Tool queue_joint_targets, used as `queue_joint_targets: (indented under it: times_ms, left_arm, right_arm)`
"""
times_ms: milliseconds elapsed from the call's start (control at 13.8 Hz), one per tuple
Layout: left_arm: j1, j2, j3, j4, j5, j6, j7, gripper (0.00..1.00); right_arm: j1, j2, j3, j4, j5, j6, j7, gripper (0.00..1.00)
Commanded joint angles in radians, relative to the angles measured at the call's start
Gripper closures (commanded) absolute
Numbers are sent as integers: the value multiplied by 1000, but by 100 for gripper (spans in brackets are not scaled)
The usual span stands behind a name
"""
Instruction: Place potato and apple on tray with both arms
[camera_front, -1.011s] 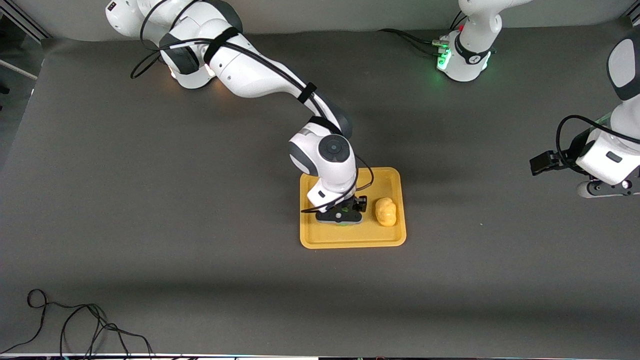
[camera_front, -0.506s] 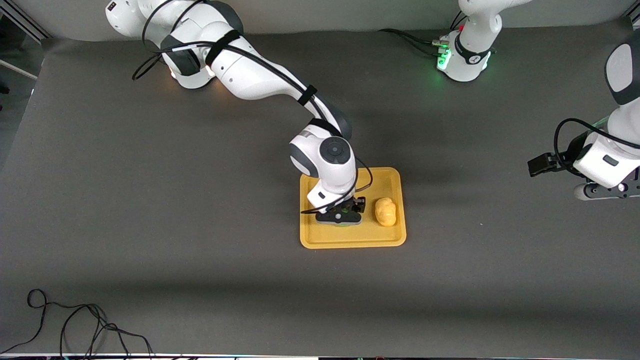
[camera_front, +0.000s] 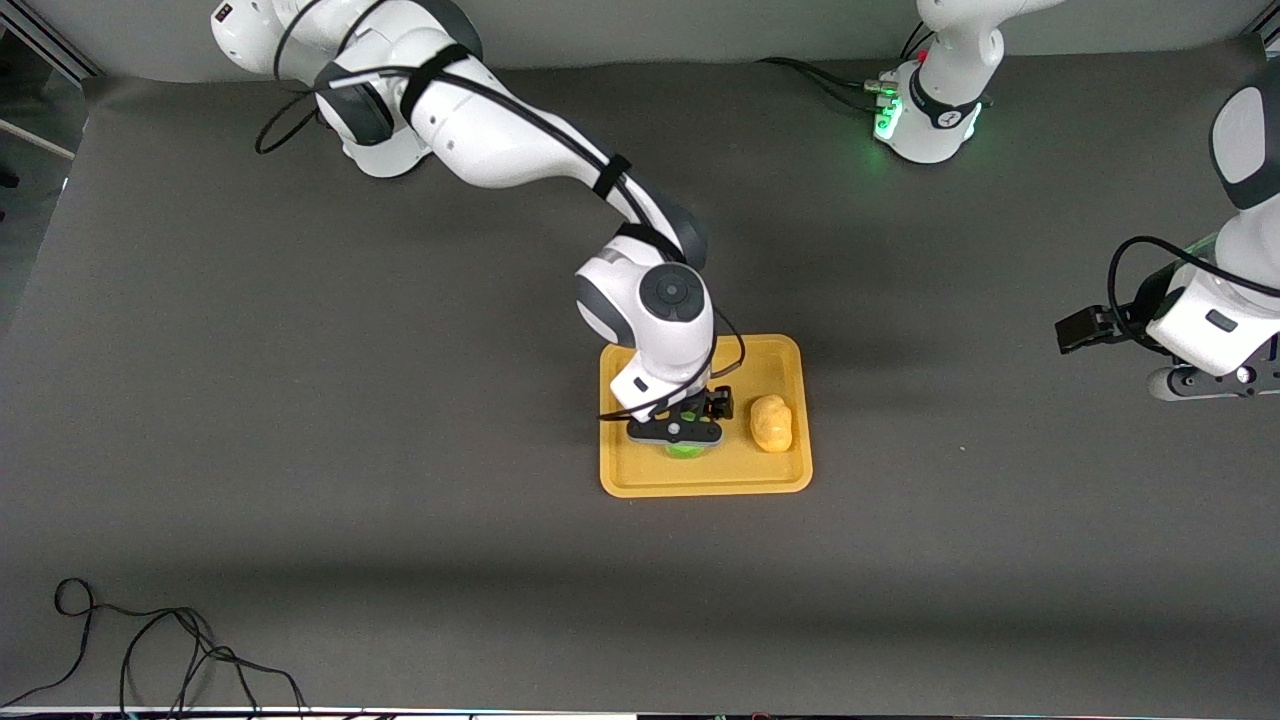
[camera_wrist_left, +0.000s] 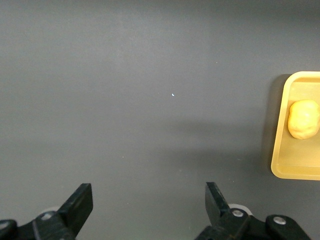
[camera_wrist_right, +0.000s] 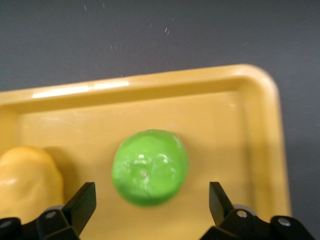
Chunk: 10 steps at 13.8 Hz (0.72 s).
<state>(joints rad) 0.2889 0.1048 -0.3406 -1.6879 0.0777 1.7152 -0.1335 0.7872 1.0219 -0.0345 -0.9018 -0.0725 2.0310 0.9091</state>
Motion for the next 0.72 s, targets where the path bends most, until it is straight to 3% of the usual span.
queue_joint_targets:
  times_ms: [0,217,433,650]
  left_arm:
    - [-11,13,5,36,-9,-23,12,0]
    - [-11,15,5,39,-10,-23,12,0]
    - [-11,13,3,40,-10,-22,12,0]
    - [-11,13,3,40,-13,-23,12,0]
  right_arm:
    - [-22,-167,-2,-29,22,-158,4,0]
    - [-86,-299,-7,-35,23,-303,-70,0]
    - [-192,-420,-11,-64,20,-478,-287,0]
    - [-307,-627,-36,-288,23,-480,-505,0]
